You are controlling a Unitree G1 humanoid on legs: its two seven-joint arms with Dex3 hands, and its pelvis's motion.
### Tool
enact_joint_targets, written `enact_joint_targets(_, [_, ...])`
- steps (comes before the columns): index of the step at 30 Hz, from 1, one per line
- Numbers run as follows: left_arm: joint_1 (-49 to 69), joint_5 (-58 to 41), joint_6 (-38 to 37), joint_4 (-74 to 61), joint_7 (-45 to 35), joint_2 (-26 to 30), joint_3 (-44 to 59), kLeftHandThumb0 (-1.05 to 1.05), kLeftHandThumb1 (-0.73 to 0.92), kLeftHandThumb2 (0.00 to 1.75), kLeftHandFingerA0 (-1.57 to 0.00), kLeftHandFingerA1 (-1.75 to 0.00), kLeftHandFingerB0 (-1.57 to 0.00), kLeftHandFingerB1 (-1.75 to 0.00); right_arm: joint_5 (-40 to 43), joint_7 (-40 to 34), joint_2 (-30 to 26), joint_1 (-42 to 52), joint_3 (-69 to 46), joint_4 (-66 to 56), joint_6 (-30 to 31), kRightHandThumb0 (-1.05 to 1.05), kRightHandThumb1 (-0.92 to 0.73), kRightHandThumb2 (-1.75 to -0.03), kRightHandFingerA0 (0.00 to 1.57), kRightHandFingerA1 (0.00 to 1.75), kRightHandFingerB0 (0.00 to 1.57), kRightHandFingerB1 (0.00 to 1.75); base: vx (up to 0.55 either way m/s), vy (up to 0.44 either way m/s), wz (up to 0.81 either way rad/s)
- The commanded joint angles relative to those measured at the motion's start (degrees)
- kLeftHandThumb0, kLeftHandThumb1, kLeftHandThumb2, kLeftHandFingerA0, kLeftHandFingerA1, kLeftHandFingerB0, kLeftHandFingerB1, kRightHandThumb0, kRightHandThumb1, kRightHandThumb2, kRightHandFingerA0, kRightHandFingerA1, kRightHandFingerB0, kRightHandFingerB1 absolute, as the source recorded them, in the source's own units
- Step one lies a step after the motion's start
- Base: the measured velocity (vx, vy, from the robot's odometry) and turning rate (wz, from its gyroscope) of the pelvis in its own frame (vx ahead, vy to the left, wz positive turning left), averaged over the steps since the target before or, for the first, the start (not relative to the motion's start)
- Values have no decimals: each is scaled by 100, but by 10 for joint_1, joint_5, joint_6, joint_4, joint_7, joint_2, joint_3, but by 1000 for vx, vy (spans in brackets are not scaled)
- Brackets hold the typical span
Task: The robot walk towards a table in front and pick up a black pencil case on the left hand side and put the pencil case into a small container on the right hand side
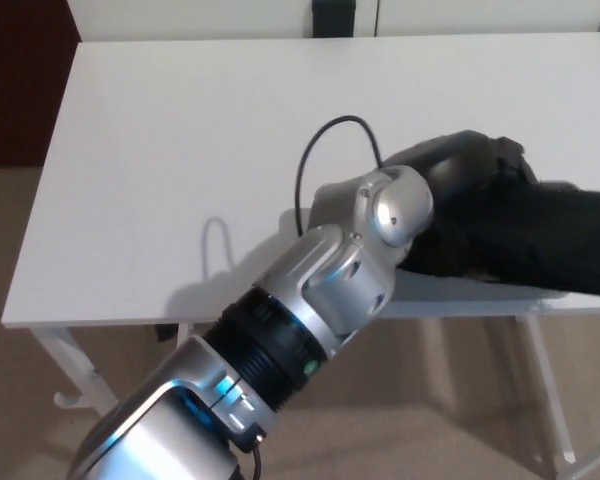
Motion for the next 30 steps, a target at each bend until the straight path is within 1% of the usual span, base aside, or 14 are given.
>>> enact_joint_targets(1, [11,-2,-4,11,67,-3,35,-23,80,72,-102,-128,-75,-87,6,6,-4,4,-5,6,-4,-55,-53,-57,90,47,72,44,0,0,0])
enact_joint_targets(5, [15,-6,-8,12,84,-8,50,-23,78,74,-103,-136,-76,-102,-1,5,-7,2,-2,6,-1,-56,-54,-58,88,47,71,43,0,0,0])
enact_joint_targets(7, [16,-6,-11,12,87,-8,52,-23,79,70,-103,-137,-72,-99,-2,3,-7,3,-1,7,-3,-56,-54,-58,88,47,70,43,0,0,0])
enact_joint_targets(8, [16,-6,-12,12,88,-8,53,-24,81,68,-102,-138,-71,-96,-3,3,-7,3,0,7,-3,-55,-54,-57,87,47,70,43,0,0,0])
enact_joint_targets(9, [15,-3,-14,9,91,-5,51,-23,80,66,-101,-134,-72,-78,-2,3,-6,2,-1,8,-2,-55,-54,-58,87,47,70,43,0,0,0])
enact_joint_targets(10, [14,1,-15,7,93,-3,49,-23,80,66,-101,-134,-72,-78,-1,3,-6,2,-1,9,0,-55,-54,-58,87,47,70,43,0,0,0])
enact_joint_targets(11, [12,0,-13,5,93,-1,51,-22,80,64,-102,-130,-71,-53,-1,3,-5,1,-1,9,1,-55,-54,-57,87,47,70,43,0,0,0])
enact_joint_targets(13, [14,-3,-13,2,95,0,53,-21,80,67,-100,-131,-73,-87,0,2,-4,1,-1,9,-1,-55,-54,-57,87,47,72,44,0,0,0])
enact_joint_targets(14, [16,-4,-16,-1,95,1,53,-21,80,67,-100,-131,-73,-87,-2,2,-5,2,0,8,-1,-55,-54,-57,87,47,72,44,0,0,0])
enact_joint_targets(17, [23,-1,-18,-7,95,7,48,-23,79,71,-100,-139,-69,-121,-1,3,-5,5,0,2,2,-54,-54,-57,88,47,71,44,0,0,0])
enact_joint_targets(19, [28,1,-17,-9,98,8,46,-22,78,71,-98,-138,-69,-121,-3,2,-4,4,1,4,2,-53,-54,-57,88,47,71,44,0,0,0])
enact_joint_targets(21, [30,6,-13,-6,101,8,40,-20,72,75,-95,-133,-74,-102,-4,2,-7,4,2,5,-1,-54,-54,-57,88,47,71,44,0,0,0])
enact_joint_targets(29, [35,10,-20,-3,108,15,35,-19,75,76,-95,-136,-75,-101,-11,0,-9,-2,5,-1,6,-55,-55,-58,88,46,70,43,0,0,0])
enact_joint_targets(30, [36,11,-24,-4,110,18,32,-18,74,78,-93,-130,-73,-114,-12,-1,-9,-3,5,1,6,-55,-55,-58,88,46,70,43,0,0,0])
